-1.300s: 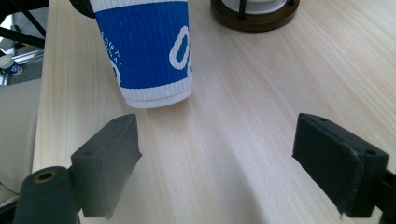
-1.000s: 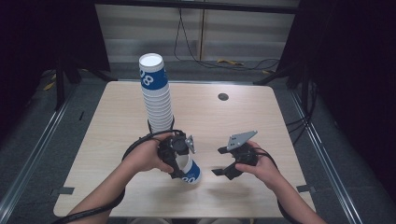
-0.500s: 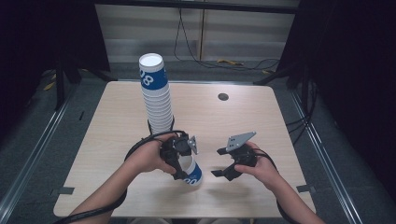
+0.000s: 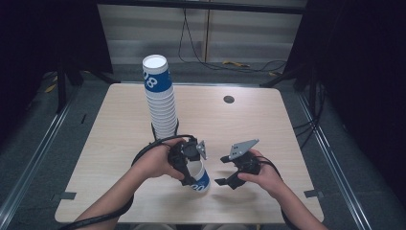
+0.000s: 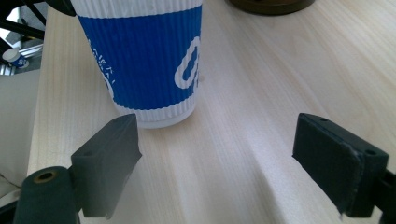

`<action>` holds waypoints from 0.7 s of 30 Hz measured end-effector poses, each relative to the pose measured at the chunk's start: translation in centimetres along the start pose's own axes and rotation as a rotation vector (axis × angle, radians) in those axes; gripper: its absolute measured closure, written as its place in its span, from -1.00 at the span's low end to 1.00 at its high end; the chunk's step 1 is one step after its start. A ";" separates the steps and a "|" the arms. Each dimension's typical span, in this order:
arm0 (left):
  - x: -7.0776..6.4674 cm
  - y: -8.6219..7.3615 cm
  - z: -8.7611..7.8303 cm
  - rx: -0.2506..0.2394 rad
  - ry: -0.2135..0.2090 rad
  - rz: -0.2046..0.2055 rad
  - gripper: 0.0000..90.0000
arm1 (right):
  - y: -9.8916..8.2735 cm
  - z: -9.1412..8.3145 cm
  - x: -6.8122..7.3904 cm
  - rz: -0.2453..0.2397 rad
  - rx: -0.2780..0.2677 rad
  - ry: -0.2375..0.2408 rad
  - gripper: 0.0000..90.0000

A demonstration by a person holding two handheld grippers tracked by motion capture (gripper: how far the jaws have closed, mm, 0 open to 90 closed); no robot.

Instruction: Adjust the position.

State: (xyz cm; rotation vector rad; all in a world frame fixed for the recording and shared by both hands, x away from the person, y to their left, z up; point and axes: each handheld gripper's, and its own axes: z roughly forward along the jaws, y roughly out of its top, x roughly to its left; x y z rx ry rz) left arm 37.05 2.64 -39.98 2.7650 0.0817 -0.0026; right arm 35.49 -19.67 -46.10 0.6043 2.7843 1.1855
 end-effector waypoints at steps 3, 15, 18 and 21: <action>0.0 0.1 0.0 -0.001 0.000 0.005 -0.65 | 0.0 0.3 0.1 -0.001 0.002 0.005 -0.69; -0.4 0.4 0.1 -0.009 -0.001 0.017 -0.66 | 0.2 2.0 0.6 -0.012 0.002 0.015 -0.69; -0.5 0.5 0.0 -0.012 -0.010 0.020 -0.66 | 0.2 2.4 0.7 -0.015 0.003 0.017 -0.69; -0.6 0.5 0.1 -0.029 -0.006 0.024 -0.66 | 0.2 2.6 0.8 -0.017 0.005 0.010 -0.69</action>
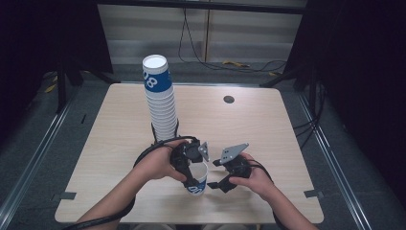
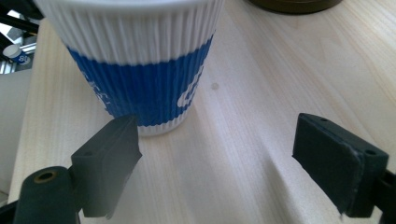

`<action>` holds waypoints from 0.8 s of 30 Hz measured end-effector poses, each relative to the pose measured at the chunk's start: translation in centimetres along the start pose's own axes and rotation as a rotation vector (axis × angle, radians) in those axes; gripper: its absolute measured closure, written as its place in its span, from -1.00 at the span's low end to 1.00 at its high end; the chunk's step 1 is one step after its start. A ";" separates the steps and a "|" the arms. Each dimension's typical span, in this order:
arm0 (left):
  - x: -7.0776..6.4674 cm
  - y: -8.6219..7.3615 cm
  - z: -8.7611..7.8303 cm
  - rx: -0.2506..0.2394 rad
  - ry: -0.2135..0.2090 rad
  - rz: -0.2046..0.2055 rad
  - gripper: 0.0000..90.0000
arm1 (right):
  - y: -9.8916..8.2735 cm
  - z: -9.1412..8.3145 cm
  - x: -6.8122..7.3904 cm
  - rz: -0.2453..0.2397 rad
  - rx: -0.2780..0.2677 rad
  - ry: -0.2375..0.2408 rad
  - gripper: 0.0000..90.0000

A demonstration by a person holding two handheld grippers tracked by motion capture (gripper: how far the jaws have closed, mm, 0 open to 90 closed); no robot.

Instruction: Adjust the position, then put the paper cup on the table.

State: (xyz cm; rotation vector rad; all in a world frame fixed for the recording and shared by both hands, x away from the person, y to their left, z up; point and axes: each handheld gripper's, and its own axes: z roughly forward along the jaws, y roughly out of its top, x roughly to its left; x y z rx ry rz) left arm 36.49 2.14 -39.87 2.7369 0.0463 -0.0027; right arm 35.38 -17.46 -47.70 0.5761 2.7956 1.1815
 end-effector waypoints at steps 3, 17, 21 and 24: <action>-0.1 0.0 0.0 -0.010 0.002 0.012 -0.66 | 0.0 0.2 0.0 0.003 -0.002 0.004 -0.69; -0.5 -1.0 -0.4 -0.030 0.004 0.014 -0.66 | 0.3 0.1 0.1 -0.020 0.011 -0.001 -0.69; -0.4 -1.3 -0.5 -0.030 0.007 0.019 -0.66 | 0.2 -0.1 0.1 -0.014 0.015 -0.006 -0.69; -0.5 -1.7 -0.6 -0.040 0.004 0.002 -0.66 | 0.2 -0.2 0.1 -0.019 0.016 -0.005 -0.69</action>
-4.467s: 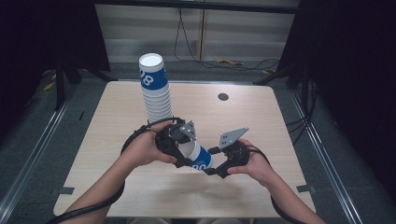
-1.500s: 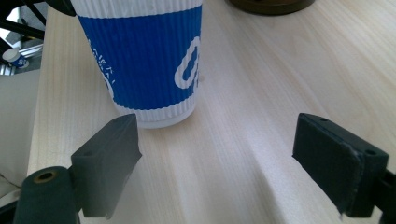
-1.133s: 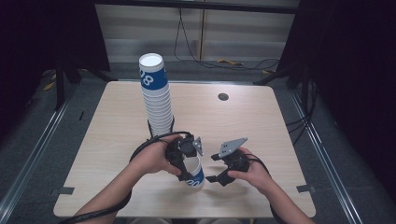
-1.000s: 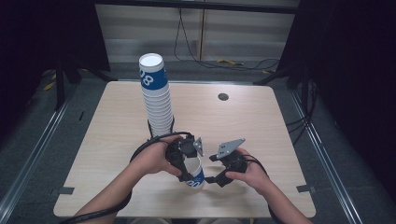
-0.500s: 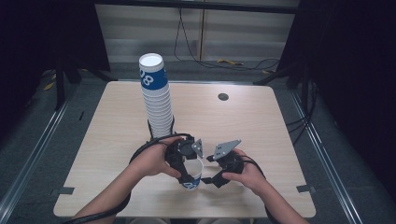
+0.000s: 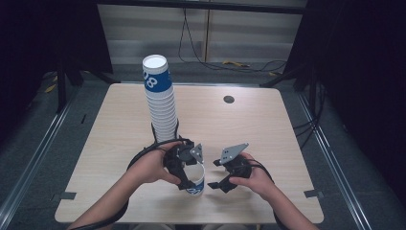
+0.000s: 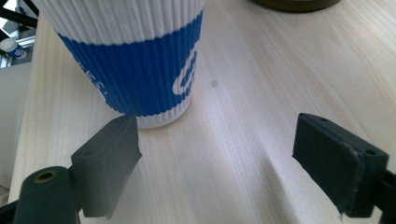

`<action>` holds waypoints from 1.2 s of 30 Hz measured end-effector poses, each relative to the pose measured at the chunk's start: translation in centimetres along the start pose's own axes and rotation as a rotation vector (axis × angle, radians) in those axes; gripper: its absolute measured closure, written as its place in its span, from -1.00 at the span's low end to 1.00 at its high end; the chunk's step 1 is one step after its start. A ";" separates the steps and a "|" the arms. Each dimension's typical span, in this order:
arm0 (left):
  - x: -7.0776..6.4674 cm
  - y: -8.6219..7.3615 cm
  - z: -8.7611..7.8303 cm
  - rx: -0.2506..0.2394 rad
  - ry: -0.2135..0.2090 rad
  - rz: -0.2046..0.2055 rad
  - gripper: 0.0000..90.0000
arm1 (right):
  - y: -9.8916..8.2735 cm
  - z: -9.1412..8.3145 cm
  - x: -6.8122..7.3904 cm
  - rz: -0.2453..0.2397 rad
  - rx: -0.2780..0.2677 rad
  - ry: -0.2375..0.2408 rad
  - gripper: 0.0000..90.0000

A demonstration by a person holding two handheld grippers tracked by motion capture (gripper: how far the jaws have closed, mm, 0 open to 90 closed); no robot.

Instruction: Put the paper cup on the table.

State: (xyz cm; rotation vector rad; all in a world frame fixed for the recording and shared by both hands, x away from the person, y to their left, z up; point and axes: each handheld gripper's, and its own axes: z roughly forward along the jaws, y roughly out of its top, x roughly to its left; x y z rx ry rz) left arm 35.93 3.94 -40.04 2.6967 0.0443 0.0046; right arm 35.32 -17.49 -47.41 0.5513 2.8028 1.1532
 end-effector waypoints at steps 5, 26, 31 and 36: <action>-0.2 -0.6 -0.1 -0.011 0.000 -0.016 -0.67 | 0.0 -0.3 0.0 -0.003 0.003 -0.002 -0.69; -1.2 -0.6 0.6 -0.018 0.008 0.006 -0.67 | -0.5 -1.1 -0.1 -0.002 0.007 -0.017 -0.69; -1.6 -0.1 1.1 -0.013 0.021 0.044 -0.68 | -0.9 -1.5 -0.2 0.012 0.009 -0.027 -0.69; -1.9 -0.5 1.7 -0.036 0.012 0.024 -0.69 | -1.3 -1.8 -0.1 0.017 0.005 -0.030 -0.69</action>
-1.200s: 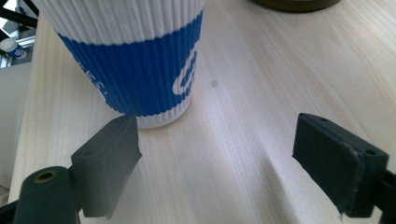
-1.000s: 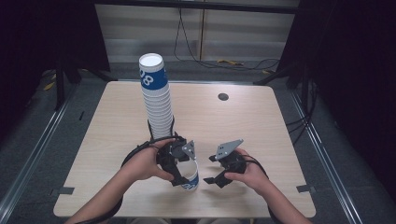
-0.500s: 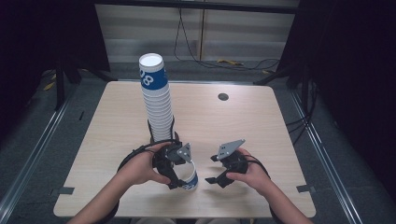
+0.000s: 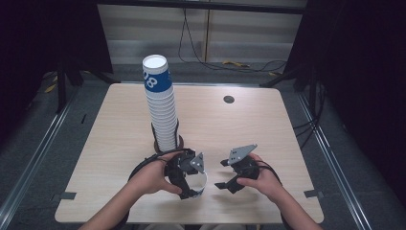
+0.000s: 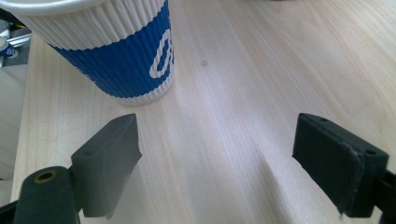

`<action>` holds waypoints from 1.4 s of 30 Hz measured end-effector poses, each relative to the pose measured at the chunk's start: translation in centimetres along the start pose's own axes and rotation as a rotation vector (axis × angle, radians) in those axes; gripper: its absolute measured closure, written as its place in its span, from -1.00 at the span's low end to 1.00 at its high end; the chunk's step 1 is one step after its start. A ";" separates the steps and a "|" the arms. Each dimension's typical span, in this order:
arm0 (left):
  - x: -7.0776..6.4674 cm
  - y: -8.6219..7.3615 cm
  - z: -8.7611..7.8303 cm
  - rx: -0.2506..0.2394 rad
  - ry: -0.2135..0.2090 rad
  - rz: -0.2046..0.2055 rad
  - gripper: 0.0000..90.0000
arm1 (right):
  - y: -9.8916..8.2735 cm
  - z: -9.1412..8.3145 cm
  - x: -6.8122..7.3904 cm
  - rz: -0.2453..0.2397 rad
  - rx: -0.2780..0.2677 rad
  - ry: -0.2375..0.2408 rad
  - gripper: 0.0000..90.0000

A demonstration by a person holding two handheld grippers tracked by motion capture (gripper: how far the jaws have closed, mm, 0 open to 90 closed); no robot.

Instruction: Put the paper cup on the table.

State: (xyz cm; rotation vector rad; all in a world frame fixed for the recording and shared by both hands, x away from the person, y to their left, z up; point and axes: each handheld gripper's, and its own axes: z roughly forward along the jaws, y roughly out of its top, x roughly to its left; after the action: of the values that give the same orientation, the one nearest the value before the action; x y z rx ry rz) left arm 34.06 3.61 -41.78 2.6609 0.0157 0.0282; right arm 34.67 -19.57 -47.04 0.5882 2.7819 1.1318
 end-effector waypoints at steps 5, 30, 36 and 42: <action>-0.1 -0.5 0.3 -0.017 -0.004 -0.005 -0.69 | -0.3 -0.1 0.0 0.010 -0.009 -0.004 -0.69; 0.1 -10.8 0.2 -0.144 0.055 -0.196 -0.66 | -3.6 -1.4 -0.1 0.061 -0.029 -0.061 -0.69; 0.3 -12.6 -0.3 -0.155 0.085 -0.234 -0.66 | -4.4 -2.5 -0.3 0.082 -0.041 -0.100 -0.69; 0.5 -13.8 -0.7 -0.169 0.113 -0.262 -0.66 | -5.4 -3.3 -0.4 0.112 -0.053 -0.133 -0.69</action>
State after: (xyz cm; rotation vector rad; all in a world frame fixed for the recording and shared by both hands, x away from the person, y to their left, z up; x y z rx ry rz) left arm 34.45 16.18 -47.58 2.4649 0.3806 0.0896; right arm 32.60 -25.40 -48.34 0.7914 2.6285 1.1373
